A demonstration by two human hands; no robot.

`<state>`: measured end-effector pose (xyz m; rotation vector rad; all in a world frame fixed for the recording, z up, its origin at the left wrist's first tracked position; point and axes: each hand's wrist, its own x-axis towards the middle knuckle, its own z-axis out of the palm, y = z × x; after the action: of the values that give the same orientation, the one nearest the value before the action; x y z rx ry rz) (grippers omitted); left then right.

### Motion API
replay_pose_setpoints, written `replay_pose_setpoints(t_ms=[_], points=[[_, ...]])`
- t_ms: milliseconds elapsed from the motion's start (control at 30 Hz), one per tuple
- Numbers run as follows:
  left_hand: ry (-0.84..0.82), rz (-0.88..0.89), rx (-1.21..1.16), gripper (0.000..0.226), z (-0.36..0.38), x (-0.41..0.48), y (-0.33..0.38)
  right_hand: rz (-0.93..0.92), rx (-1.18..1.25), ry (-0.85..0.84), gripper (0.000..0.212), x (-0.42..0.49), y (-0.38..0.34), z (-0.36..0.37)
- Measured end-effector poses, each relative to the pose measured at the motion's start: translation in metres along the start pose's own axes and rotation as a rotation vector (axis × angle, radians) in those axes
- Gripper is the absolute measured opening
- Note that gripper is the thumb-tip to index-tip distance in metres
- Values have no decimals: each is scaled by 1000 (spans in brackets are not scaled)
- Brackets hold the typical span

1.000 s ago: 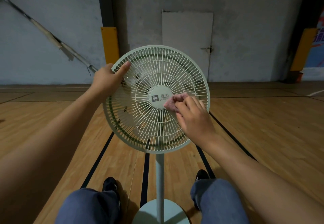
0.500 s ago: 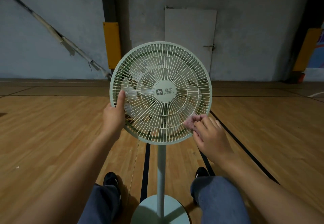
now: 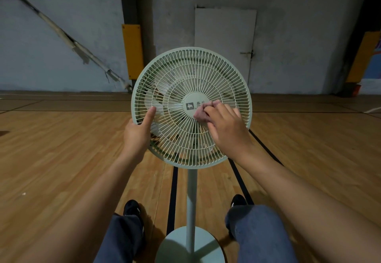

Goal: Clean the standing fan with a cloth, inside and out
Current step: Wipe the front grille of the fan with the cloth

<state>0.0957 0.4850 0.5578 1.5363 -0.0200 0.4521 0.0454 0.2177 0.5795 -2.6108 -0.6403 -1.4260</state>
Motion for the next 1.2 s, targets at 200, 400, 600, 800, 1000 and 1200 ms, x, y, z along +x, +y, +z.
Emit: replay_pose_setpoints(t_ms=[200, 400, 600, 800, 1000, 1200], points=[[-28, 31, -3, 65, -4, -2, -3, 11, 11, 1, 29, -28, 0, 5], [-14, 37, 17, 67, -2, -2, -1, 35, 18, -101, 20, -91, 16, 10], [-36, 31, -5, 70, 2, -3, 1, 51, 7, -97, 17, -109, 22, 10], [-46, 65, 2, 56, 5, -5, 2, 47, 14, -35, 17, -62, 7, 5], [-70, 69, -21, 58, 1, -5, 0, -3, -1, 35, 20, 1, -16, 0], [-53, 50, -16, 70, -5, -9, 1, -8, 17, 31, 18, -13, -22, 8]])
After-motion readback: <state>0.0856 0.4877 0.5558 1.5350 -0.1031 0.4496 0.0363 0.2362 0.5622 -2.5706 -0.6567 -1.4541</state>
